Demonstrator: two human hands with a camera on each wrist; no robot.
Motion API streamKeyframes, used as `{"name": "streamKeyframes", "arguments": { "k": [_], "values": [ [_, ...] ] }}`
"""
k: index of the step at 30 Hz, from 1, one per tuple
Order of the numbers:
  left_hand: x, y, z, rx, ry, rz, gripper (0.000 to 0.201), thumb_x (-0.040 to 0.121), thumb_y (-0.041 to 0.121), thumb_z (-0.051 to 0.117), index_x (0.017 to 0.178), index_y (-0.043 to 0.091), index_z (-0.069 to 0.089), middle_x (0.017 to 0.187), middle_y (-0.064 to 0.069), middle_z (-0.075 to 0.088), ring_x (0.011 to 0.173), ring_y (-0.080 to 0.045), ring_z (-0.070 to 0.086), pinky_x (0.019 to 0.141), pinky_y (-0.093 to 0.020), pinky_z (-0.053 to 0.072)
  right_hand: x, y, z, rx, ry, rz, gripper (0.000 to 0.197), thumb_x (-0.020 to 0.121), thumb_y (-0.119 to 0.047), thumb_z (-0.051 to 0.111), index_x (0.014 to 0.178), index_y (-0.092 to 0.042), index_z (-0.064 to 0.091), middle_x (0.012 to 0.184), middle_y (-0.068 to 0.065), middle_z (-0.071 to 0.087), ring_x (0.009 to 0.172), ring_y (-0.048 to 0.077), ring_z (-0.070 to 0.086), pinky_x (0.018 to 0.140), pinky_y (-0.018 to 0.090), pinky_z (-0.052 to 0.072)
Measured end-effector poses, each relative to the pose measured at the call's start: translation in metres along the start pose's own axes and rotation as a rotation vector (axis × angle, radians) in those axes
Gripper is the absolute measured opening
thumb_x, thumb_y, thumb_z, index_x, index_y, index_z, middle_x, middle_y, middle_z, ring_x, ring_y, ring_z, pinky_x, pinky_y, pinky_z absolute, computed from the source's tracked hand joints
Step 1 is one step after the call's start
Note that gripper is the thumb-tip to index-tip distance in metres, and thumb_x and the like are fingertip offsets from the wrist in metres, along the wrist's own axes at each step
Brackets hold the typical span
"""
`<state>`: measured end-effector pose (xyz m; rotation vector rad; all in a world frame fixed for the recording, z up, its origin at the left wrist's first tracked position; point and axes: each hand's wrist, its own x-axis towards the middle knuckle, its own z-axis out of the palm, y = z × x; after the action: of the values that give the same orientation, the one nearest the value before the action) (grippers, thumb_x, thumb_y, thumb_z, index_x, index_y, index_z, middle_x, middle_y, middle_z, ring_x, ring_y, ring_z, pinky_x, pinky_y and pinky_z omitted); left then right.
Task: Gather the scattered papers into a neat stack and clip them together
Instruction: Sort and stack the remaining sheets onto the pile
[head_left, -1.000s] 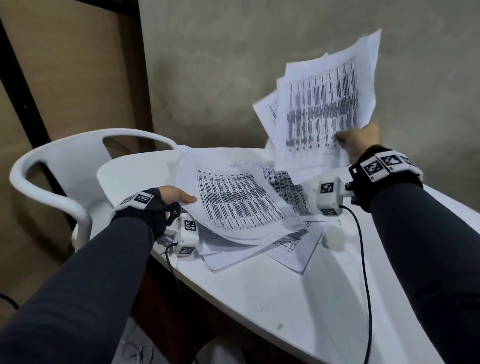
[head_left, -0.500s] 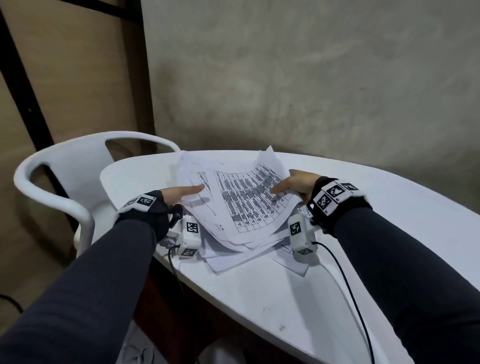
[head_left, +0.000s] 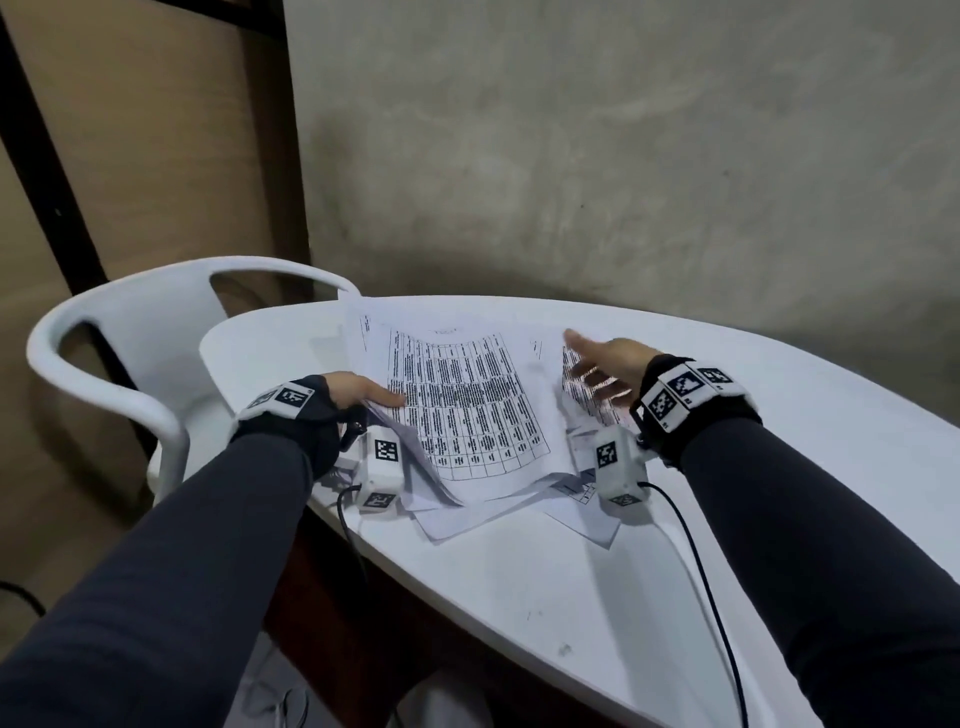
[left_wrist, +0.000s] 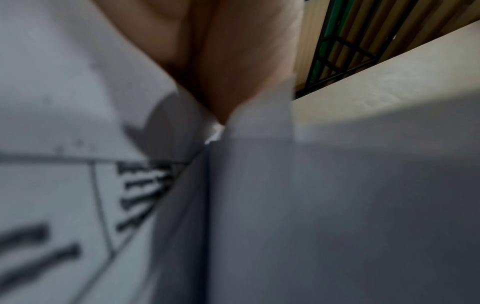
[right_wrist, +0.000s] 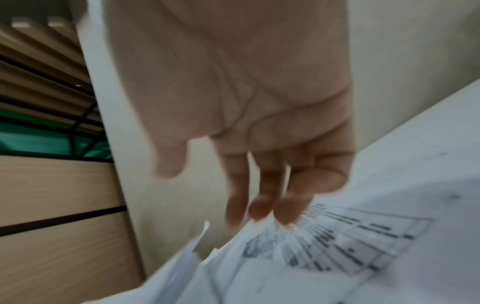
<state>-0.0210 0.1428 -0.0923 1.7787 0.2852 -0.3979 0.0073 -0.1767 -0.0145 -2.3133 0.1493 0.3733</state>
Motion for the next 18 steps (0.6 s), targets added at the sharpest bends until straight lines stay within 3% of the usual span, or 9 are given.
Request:
{"name": "streamKeyframes", "arguments": {
  "k": [2,3,5,7,9,11,13,15,18],
  "values": [
    [-0.001,0.0,-0.003,0.098,0.02,-0.011,0.084,0.034,0.041,0.092,0.099,-0.008,0.069,0.11,-0.03,0.066,0.083,-0.036,0.063,0.089,-0.052,0.05,0.01,0.015,-0.011,-0.097,0.216,0.026,0.059,0.091,-0.051,0.05,0.118,0.001,0.058,0.118,0.016,0.062,0.097,0.03,0.061,0.081,0.032,0.046],
    [-0.006,0.001,-0.003,0.125,0.039,-0.011,0.082,0.036,0.041,0.091,0.097,-0.009,0.069,0.105,-0.032,0.066,0.077,-0.036,0.063,0.083,-0.05,0.053,0.01,0.022,-0.014,-0.193,0.245,0.05,0.056,0.092,-0.041,0.054,0.125,0.003,0.054,0.129,0.019,0.057,0.11,0.031,0.057,0.088,0.031,0.042],
    [-0.007,0.0,-0.008,0.106,0.056,-0.005,0.101,0.026,0.043,0.092,0.108,-0.01,0.065,0.117,-0.033,0.061,0.089,-0.042,0.06,0.089,-0.054,0.049,0.009,0.032,-0.014,-0.326,0.212,0.077,0.047,0.091,-0.027,0.06,0.13,-0.001,0.053,0.136,0.016,0.053,0.116,0.026,0.054,0.089,0.025,0.037],
    [-0.002,-0.006,-0.017,0.071,0.064,0.003,0.112,0.022,0.043,0.093,0.117,-0.007,0.061,0.126,-0.031,0.056,0.098,-0.038,0.058,0.096,-0.056,0.044,0.008,0.032,-0.012,-0.305,0.162,0.131,0.049,0.088,-0.024,0.064,0.131,-0.001,0.052,0.136,0.017,0.052,0.122,0.028,0.053,0.09,0.03,0.042],
    [-0.002,-0.011,-0.022,0.068,0.077,0.001,0.107,0.022,0.039,0.093,0.116,-0.005,0.063,0.124,-0.028,0.06,0.103,-0.04,0.062,0.099,-0.058,0.041,0.005,0.03,-0.006,-0.292,0.124,0.146,0.048,0.083,-0.025,0.069,0.124,-0.004,0.056,0.128,0.02,0.055,0.12,0.031,0.055,0.092,0.036,0.047],
    [-0.005,-0.011,-0.021,0.077,0.12,0.015,0.103,0.021,0.033,0.092,0.113,-0.004,0.065,0.118,-0.026,0.064,0.109,-0.046,0.061,0.099,-0.056,0.045,0.011,0.029,0.001,-0.476,0.137,0.08,0.024,0.075,-0.034,0.071,0.095,-0.023,0.063,0.108,0.01,0.062,0.102,0.029,0.064,0.092,0.039,0.052],
    [-0.009,-0.009,-0.019,0.086,0.109,0.006,0.108,0.015,0.034,0.092,0.113,-0.004,0.065,0.117,-0.026,0.065,0.107,-0.047,0.062,0.098,-0.054,0.046,0.022,0.033,0.009,-0.597,0.101,0.072,0.043,0.059,-0.061,0.057,0.089,-0.031,0.063,0.092,-0.001,0.068,0.08,0.028,0.066,0.082,0.039,0.057],
    [-0.006,-0.009,-0.019,0.075,0.105,-0.001,0.114,0.01,0.037,0.092,0.113,-0.003,0.065,0.117,-0.027,0.065,0.103,-0.046,0.063,0.096,-0.05,0.047,0.018,0.033,0.015,-0.639,0.1,0.076,0.072,0.041,-0.075,0.047,0.085,-0.022,0.067,0.083,0.002,0.068,0.078,0.03,0.066,0.083,0.042,0.055],
    [-0.01,-0.007,-0.016,0.084,0.1,-0.001,0.114,0.012,0.038,0.092,0.114,-0.003,0.065,0.117,-0.025,0.066,0.109,-0.047,0.06,0.097,-0.055,0.046,-0.003,0.035,0.018,-0.584,0.244,0.116,0.064,0.057,-0.067,0.061,0.093,-0.014,0.066,0.094,0.01,0.069,0.093,0.032,0.065,0.092,0.042,0.051]
  ]
}}
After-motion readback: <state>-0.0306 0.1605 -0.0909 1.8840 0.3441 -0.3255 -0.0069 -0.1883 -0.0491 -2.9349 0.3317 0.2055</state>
